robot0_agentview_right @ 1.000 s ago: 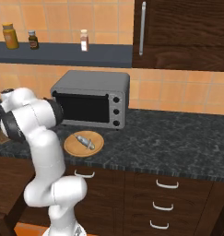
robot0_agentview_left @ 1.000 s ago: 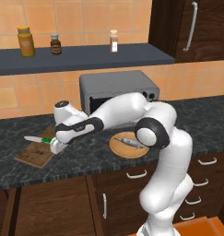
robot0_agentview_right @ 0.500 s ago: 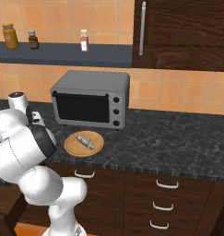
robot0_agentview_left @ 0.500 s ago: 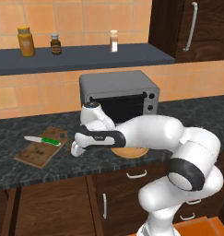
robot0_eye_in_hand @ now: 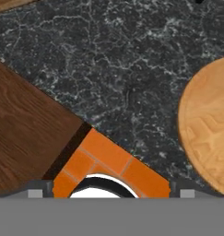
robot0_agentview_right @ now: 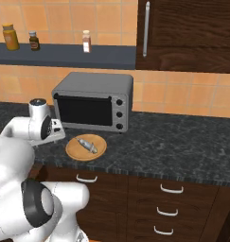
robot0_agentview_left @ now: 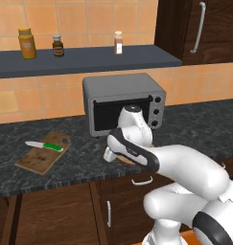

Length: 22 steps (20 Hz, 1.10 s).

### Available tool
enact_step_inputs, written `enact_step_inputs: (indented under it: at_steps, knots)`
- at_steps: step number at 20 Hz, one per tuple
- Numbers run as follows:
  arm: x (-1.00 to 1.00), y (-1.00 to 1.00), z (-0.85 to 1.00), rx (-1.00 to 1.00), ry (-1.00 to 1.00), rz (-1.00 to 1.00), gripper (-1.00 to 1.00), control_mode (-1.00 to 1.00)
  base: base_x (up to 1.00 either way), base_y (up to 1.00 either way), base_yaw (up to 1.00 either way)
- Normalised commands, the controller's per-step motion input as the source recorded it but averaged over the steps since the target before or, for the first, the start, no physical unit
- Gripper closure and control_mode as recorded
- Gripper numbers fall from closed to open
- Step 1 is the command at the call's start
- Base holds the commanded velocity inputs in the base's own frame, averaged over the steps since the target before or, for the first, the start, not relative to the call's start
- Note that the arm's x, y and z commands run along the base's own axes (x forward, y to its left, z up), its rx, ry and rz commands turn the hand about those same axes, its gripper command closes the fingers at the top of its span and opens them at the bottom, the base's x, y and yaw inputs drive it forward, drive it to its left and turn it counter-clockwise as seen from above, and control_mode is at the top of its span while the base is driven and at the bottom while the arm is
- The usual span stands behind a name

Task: Pick up the knife from the drawer and place it on the cutting board. Then place the meat from the plate to the cutting board.

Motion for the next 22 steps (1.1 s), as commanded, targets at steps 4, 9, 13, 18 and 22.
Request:
enact_step_inputs:
  at_steps: [4,9,13,18,22]
  knots:
    - [0.01,-0.96,0.25,0.00,0.00,-0.03,-1.00,-1.00,0.00,0.00,0.00]
    - [0.48,-0.70,0.03,-0.02,0.07,-0.07,-1.00,-1.00,0.00,0.00,0.00]
    - [0.81,-0.30,0.00,-0.02,0.02,-0.01,-1.00,-1.00,0.00,0.00,0.00]
    - [0.65,-0.03,0.00,-0.02,0.01,0.00,-1.00,-1.00,0.00,0.00,0.00]
    - [0.25,0.00,-0.25,-0.02,0.00,0.00,-1.00,-1.00,0.00,0.00,0.00]
